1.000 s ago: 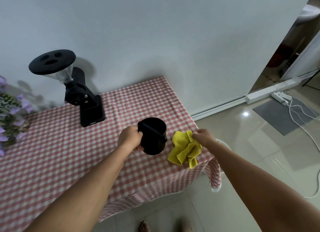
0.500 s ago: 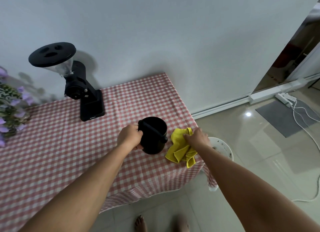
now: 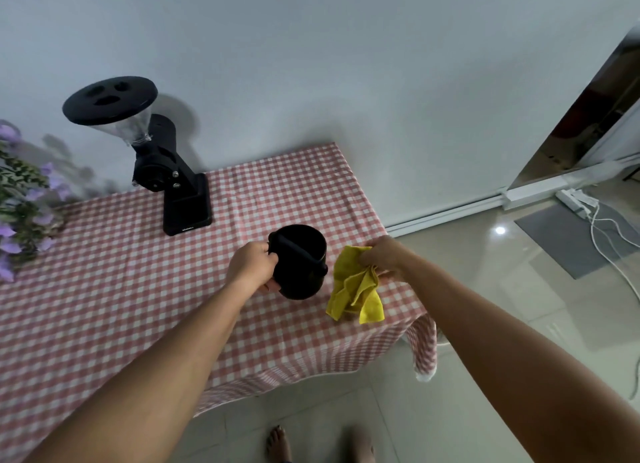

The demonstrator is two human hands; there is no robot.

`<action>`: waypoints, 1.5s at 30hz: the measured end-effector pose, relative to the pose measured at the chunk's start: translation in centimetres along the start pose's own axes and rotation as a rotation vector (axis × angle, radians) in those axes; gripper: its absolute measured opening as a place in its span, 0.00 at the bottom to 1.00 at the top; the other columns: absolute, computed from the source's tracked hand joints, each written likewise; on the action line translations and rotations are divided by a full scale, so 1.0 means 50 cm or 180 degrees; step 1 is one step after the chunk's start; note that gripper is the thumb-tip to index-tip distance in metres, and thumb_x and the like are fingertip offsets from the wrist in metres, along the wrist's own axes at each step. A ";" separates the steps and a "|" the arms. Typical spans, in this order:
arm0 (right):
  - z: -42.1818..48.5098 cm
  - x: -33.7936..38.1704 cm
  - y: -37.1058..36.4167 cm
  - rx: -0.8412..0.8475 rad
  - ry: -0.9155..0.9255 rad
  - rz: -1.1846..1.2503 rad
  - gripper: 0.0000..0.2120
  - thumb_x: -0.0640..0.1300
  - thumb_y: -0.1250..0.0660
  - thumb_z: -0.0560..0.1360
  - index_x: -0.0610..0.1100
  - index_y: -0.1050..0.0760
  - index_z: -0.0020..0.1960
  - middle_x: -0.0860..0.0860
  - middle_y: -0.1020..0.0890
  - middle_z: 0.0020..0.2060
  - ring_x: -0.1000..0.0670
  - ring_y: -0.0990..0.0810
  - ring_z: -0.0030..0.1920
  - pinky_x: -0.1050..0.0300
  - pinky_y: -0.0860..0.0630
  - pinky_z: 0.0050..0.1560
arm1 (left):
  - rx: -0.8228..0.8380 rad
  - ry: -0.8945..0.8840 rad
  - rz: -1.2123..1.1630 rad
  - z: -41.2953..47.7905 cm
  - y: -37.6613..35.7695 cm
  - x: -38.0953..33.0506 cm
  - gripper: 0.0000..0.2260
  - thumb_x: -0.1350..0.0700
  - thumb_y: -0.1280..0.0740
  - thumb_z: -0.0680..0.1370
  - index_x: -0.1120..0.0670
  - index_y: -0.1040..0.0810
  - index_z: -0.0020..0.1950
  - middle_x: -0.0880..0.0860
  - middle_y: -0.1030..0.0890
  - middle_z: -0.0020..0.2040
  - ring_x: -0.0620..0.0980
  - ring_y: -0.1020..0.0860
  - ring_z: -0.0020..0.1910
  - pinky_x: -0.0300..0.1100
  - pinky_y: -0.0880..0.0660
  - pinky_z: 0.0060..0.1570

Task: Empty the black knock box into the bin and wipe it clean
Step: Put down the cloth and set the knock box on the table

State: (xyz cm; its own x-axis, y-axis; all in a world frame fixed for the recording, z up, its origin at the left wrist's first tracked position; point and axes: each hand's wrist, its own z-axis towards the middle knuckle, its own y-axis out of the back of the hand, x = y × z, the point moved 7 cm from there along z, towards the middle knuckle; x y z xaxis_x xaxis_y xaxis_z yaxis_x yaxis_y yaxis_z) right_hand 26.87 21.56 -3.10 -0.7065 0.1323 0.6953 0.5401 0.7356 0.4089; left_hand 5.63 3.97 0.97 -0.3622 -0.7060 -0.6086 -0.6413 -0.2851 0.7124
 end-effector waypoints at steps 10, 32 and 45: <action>0.040 -0.009 0.048 -0.0284 0.0010 -0.1227 0.08 0.38 0.39 0.75 0.41 0.32 0.37 0.47 0.28 0.33 0.49 0.27 0.31 0.58 0.30 0.30 | -0.0065 0.0109 -0.0005 0.005 0.018 0.017 0.10 0.59 0.40 0.83 0.55 0.19 0.56 0.56 0.13 0.39 0.52 0.14 0.30 0.52 0.15 0.42; 0.048 -0.093 0.059 -0.0027 -0.0169 -0.1575 0.21 0.38 0.37 0.76 0.37 0.30 0.69 0.39 0.22 0.59 0.43 0.22 0.52 0.53 0.24 0.46 | 0.0051 0.0159 0.0120 0.006 -0.035 0.020 0.14 0.57 0.40 0.83 0.56 0.21 0.65 0.55 0.13 0.37 0.49 0.14 0.29 0.51 0.14 0.42; 0.054 -0.103 0.093 -0.1199 -0.0353 -0.1022 0.15 0.47 0.34 0.75 0.39 0.26 0.58 0.39 0.25 0.58 0.38 0.23 0.55 0.49 0.26 0.50 | 0.0083 0.0083 0.0106 -0.002 -0.042 0.014 0.08 0.58 0.39 0.83 0.52 0.21 0.51 0.53 0.14 0.39 0.51 0.14 0.30 0.54 0.15 0.42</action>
State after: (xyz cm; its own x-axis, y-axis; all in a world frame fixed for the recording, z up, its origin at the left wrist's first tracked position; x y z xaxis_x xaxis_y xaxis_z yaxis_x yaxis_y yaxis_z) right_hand 31.79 26.11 -6.37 -0.8972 0.0234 0.4409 0.4007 0.4627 0.7908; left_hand 6.81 4.00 -0.91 -0.3661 -0.7315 -0.5752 -0.6467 -0.2445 0.7225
